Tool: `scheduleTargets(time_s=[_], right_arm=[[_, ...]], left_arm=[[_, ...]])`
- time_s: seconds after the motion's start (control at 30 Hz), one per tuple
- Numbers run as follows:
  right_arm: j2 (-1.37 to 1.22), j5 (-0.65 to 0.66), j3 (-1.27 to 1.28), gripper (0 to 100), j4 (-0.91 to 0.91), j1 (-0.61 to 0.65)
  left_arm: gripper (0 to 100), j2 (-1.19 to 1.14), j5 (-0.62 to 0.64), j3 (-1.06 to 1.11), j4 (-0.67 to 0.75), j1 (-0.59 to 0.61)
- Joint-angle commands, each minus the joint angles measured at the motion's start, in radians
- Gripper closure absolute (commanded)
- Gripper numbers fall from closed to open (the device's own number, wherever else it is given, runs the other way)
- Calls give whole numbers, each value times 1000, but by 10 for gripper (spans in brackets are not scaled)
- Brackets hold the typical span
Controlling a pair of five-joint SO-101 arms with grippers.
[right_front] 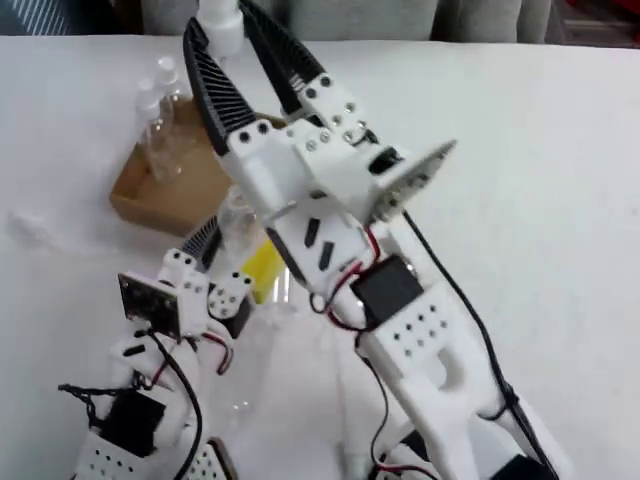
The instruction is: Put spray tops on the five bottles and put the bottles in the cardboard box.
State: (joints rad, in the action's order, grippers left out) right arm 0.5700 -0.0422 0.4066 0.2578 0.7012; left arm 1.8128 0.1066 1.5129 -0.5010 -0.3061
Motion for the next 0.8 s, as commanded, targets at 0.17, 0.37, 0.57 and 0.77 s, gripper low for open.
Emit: scheduleTargets(time_s=[0.17, 0.37, 0.57, 0.77], right_arm=[[-4, -9, 26, 982, 28, 4], [2, -11, 120, 982, 96, 4], [110, -11, 238, 982, 110, 5], [248, -11, 370, 982, 22, 65]], left_arm=[[978, 15, 14, -6, -2, -13], [978, 15, 14, -6, -2, -12], [978, 15, 14, -5, -2, -12], [978, 13, 14, -5, -2, -12]])
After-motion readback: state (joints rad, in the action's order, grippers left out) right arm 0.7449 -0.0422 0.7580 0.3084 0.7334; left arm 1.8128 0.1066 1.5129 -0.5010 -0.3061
